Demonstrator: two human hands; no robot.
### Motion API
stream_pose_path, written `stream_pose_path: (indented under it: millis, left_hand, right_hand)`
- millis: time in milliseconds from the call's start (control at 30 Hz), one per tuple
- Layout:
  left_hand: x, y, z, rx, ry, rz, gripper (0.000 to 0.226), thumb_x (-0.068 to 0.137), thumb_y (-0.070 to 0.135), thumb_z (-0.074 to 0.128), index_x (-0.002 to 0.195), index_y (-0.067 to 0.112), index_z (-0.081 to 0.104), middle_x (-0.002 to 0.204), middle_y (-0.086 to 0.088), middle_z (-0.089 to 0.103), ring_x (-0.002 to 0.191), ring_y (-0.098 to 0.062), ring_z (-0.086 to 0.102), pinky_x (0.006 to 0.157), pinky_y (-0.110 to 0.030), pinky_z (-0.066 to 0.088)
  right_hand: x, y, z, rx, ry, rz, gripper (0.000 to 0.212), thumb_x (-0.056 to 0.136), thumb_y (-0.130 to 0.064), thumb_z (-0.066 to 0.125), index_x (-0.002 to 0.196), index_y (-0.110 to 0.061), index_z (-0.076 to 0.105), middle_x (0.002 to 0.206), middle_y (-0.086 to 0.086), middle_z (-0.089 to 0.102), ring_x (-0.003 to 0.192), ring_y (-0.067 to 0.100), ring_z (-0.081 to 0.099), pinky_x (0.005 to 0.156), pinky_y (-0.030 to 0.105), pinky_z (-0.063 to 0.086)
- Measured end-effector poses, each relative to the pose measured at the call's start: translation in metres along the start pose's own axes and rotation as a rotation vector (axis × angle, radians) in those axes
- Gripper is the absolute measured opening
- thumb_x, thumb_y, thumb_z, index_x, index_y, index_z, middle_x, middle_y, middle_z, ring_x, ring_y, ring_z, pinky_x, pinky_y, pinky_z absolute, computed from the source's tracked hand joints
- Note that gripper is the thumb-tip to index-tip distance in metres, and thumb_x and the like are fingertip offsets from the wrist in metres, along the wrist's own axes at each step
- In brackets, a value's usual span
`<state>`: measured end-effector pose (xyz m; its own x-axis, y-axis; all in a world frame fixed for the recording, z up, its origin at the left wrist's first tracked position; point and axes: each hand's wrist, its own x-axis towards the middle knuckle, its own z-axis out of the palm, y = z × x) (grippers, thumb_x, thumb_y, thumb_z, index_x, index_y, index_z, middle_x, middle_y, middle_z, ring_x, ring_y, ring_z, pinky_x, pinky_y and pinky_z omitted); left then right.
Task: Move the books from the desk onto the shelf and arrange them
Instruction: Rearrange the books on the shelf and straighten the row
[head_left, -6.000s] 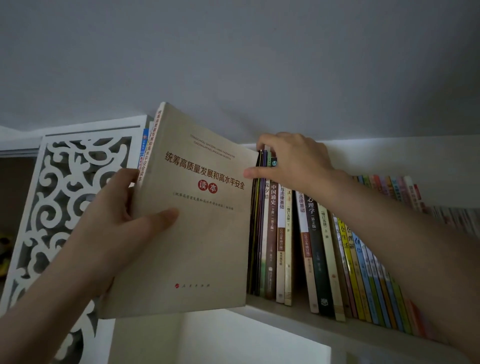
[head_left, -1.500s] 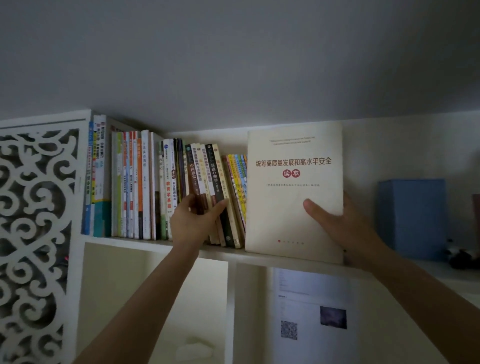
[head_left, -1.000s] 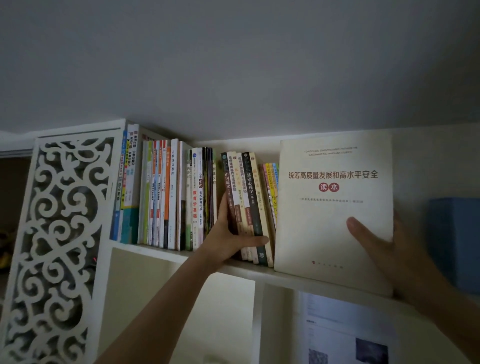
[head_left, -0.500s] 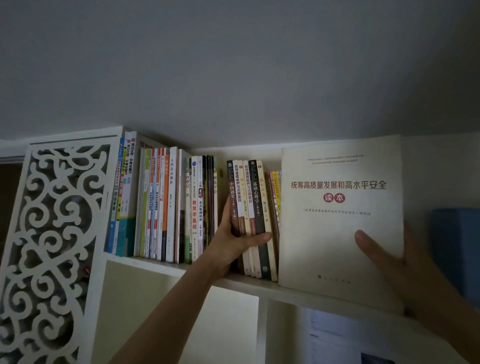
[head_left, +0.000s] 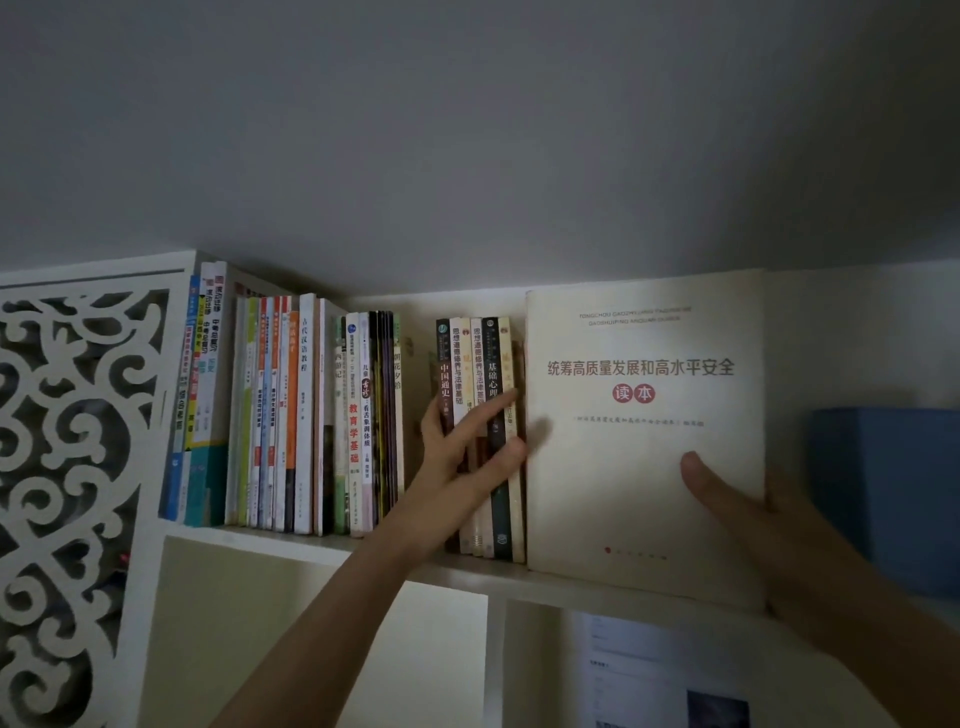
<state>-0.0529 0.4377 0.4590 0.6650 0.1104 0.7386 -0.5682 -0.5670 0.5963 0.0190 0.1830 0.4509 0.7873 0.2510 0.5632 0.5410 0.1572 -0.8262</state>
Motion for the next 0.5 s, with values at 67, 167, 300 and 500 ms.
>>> stream_pose_path:
  millis: [67,167,300,500]
  left_hand:
    - [0.004,0.012,0.003,0.077,-0.025,-0.099,0.057,0.059,0.079,0.062,0.112,0.073,0.043,0.154,0.02,-0.013,0.148,-0.03,0.0,0.12,-0.051,0.012]
    - [0.008,0.023,0.01,0.095,-0.008,-0.171,0.064,0.054,0.081,0.069,0.113,0.06,0.053,0.154,0.016,-0.016,0.147,-0.034,-0.007,0.12,-0.053,0.006]
    - [0.01,0.028,0.025,0.083,0.07,-0.236,0.059,0.061,0.065,0.077,0.111,0.039,0.062,0.154,0.012,-0.019,0.146,-0.028,-0.014,0.119,-0.053,0.004]
    - [0.01,0.017,0.025,-0.031,0.235,-0.094,0.047,0.053,0.062,0.085,0.094,0.045,0.07,0.153,0.015,0.008,0.144,-0.03,0.017,0.117,-0.053,0.026]
  right_hand:
    - [0.0,-0.001,-0.002,0.016,-0.009,0.005,0.025,0.077,-0.044,0.065,0.1,-0.046,0.055,0.102,-0.015,0.066,0.095,0.009,0.062,0.09,0.032,0.045]
    - [0.0,0.0,-0.006,0.007,-0.053,0.016,0.053,0.074,-0.049,0.065,0.124,-0.042,0.054,0.113,-0.01,0.067,0.106,0.016,0.063,0.096,0.036,0.047]
    - [0.0,-0.001,-0.004,0.024,-0.073,0.004,0.051,0.075,-0.05,0.066,0.124,-0.041,0.056,0.112,-0.01,0.071,0.104,0.014,0.066,0.088,0.032,0.051]
    - [0.006,-0.005,0.009,-0.105,0.028,-0.133,0.033,0.089,-0.039,0.065,0.121,-0.038,0.056,0.11,-0.013,0.068,0.094,0.004,0.065,0.073,0.023,0.051]
